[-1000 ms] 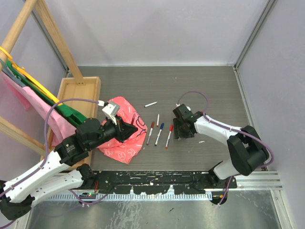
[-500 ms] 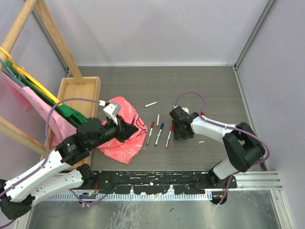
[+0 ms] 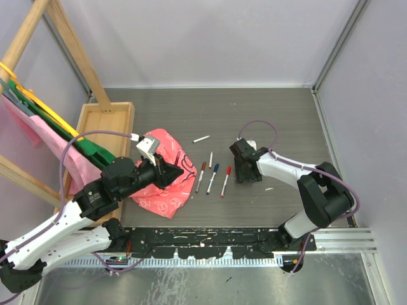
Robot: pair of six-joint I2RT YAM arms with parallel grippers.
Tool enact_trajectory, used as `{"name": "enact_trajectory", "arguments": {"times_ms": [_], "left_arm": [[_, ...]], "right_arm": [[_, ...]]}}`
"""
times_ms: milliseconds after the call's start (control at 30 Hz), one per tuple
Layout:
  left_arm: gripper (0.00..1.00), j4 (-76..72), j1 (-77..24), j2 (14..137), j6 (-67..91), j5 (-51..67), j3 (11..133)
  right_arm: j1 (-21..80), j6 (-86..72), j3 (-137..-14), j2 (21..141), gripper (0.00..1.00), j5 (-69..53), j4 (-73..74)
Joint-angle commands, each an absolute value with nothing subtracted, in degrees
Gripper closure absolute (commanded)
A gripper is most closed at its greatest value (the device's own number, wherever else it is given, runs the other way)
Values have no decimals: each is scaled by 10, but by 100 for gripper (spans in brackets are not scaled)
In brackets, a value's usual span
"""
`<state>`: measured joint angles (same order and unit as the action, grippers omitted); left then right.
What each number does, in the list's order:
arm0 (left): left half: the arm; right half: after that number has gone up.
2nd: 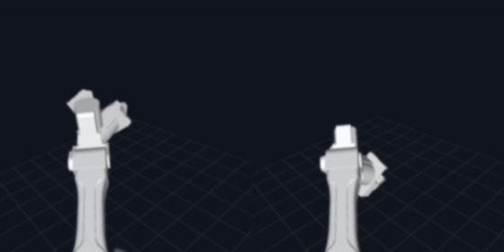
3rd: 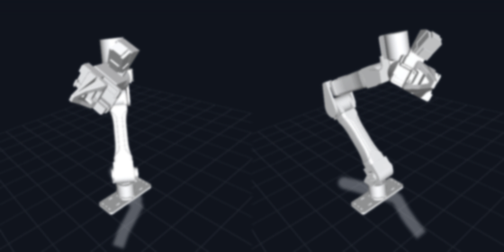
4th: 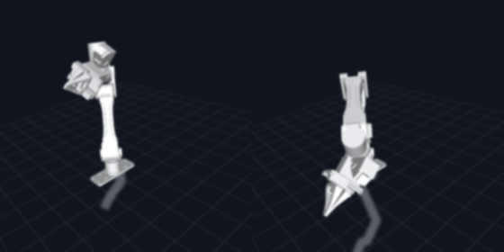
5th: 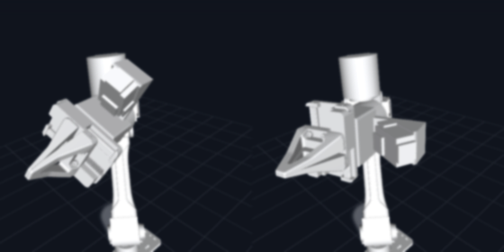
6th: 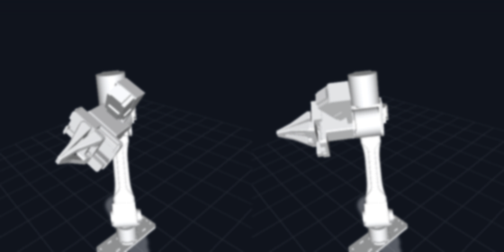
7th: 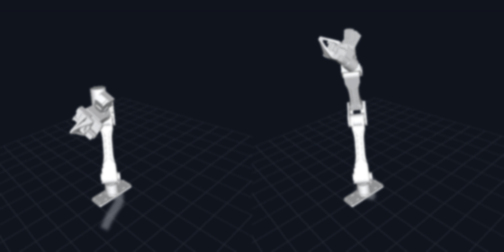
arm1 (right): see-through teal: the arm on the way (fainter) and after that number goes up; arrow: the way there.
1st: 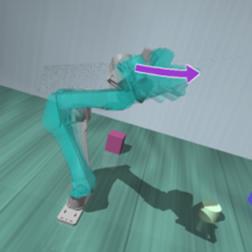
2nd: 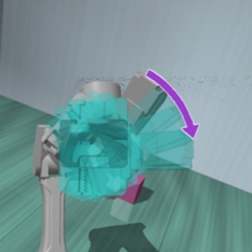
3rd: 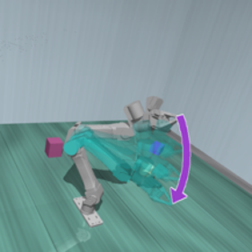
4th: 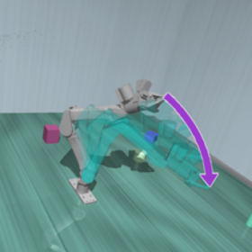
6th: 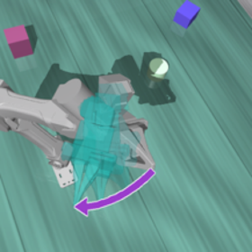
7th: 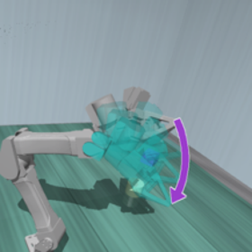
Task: Insert the pens into the pen caps
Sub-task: Insert the pen cap onto the pen.
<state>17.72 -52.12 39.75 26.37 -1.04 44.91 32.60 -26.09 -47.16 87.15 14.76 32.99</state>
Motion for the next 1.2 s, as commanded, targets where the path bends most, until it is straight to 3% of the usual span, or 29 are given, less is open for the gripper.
{"name": "enact_trajectory", "arguments": {"times_ms": [0,600,900,1167], "left_arm": [[100,157,-519,388,265,-19,465],[100,162,-520,385,264,-21,467],[100,156,-520,394,263,-18,468],[100,158,-519,388,262,-20,464]], "right_arm": [[313,-250,-487,888,46,173,330],[279,-222,-536,938,46,212,323],[272,-218,-555,948,46,148,276],[265,-245,-551,886,45,215,275]]}}
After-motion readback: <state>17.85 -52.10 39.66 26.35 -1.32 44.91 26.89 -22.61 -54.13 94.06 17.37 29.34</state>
